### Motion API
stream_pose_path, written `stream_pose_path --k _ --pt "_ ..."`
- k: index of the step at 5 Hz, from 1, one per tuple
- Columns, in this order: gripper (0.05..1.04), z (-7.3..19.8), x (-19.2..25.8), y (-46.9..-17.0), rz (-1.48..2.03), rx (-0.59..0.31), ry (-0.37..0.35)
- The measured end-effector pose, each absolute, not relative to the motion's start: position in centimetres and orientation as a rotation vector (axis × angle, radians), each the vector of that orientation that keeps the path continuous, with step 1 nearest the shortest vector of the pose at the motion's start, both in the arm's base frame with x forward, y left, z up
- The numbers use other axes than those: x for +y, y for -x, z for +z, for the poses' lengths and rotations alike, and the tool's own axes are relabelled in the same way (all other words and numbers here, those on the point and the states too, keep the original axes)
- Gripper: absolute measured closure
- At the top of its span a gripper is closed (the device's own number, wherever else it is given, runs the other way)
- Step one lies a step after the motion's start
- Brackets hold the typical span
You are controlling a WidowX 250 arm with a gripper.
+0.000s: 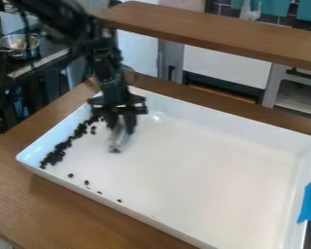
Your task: Sweep into pile
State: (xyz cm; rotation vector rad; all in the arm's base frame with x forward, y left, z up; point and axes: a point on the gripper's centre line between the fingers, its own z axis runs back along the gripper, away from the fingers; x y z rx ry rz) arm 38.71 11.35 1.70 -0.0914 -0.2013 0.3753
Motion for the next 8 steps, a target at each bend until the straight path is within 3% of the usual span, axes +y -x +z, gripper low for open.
stream_pose_path --k 2,3,4,5,6,7,8 --pt "0.702 1.7 13.4 -36.7 0.385 -0.236 0.107" --pt "0.702 2.3 11.4 -35.4 0.392 -0.201 0.169" --pt "0.702 4.0 6.9 -35.6 0.399 -0.188 0.161" --pt "0.702 5.3 2.8 -35.3 0.397 -0.142 0.199" --pt "0.702 6.2 -0.3 -33.7 0.367 -0.151 0.217" --pt "0.702 4.9 -4.4 -32.3 0.274 -0.155 0.209" --pt "0.702 4.2 -4.6 -32.2 0.265 -0.189 0.202"
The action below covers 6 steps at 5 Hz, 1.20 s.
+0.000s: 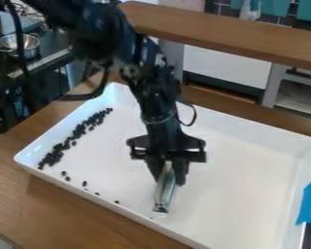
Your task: Sweep into pile
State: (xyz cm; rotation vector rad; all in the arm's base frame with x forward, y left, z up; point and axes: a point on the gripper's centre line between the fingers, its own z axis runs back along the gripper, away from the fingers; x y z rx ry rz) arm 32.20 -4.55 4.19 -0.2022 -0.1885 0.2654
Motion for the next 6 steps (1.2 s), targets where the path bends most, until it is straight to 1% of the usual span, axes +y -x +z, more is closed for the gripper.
stream_pose_path --k 1,2,3,5,6 --pt "0.702 3.5 -5.4 -31.9 0.244 -0.211 0.219" --pt "0.702 3.4 -5.3 -32.2 0.232 -0.247 0.209" --pt "0.702 2.1 -4.8 -31.7 0.23 -0.247 0.198" --pt "0.702 1.5 -2.5 -32.0 0.201 -0.313 0.154" --pt "0.702 1.4 1.1 -32.7 0.218 -0.323 0.112"
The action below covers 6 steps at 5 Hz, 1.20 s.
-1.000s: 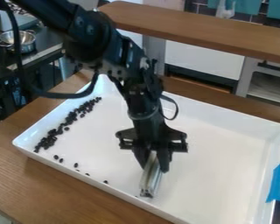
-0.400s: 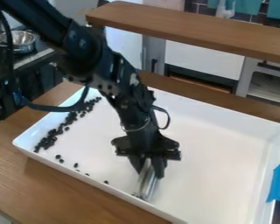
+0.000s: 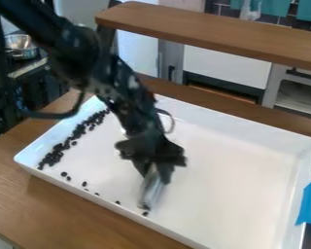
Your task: Sweep into pile
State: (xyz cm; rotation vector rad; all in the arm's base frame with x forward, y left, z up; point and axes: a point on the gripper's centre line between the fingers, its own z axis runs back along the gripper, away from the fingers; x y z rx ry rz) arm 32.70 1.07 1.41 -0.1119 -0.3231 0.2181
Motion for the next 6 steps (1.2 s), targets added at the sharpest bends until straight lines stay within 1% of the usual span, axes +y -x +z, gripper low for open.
stream_pose_path --k 1,3,4,5,6 --pt "0.702 1.4 5.2 -32.9 0.214 -0.319 0.042" --pt "0.702 1.4 11.8 -31.5 0.182 -0.282 -0.082" --pt "0.702 1.5 15.2 -30.7 0.188 -0.306 -0.12" --pt "0.702 1.7 14.5 -30.7 0.177 -0.294 -0.05" --pt "0.702 3.0 10.9 -31.4 0.247 -0.242 0.083"
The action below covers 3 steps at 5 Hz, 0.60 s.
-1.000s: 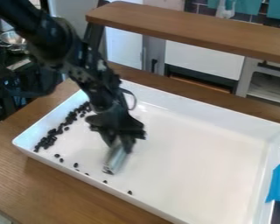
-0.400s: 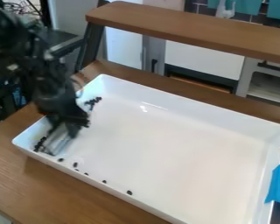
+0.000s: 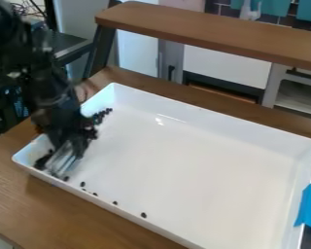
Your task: Sweep into pile
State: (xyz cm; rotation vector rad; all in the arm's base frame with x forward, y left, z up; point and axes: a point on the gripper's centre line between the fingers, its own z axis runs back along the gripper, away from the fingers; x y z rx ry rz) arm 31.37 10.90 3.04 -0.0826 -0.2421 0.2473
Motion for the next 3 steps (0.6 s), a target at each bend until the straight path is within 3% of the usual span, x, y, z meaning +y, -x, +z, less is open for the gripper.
stream_pose_path --k 1,3 --pt "0.702 5.6 5.3 -33.0 0.245 -0.217 0.168" --pt "0.702 4.7 -2.9 -32.3 0.217 -0.185 0.145"
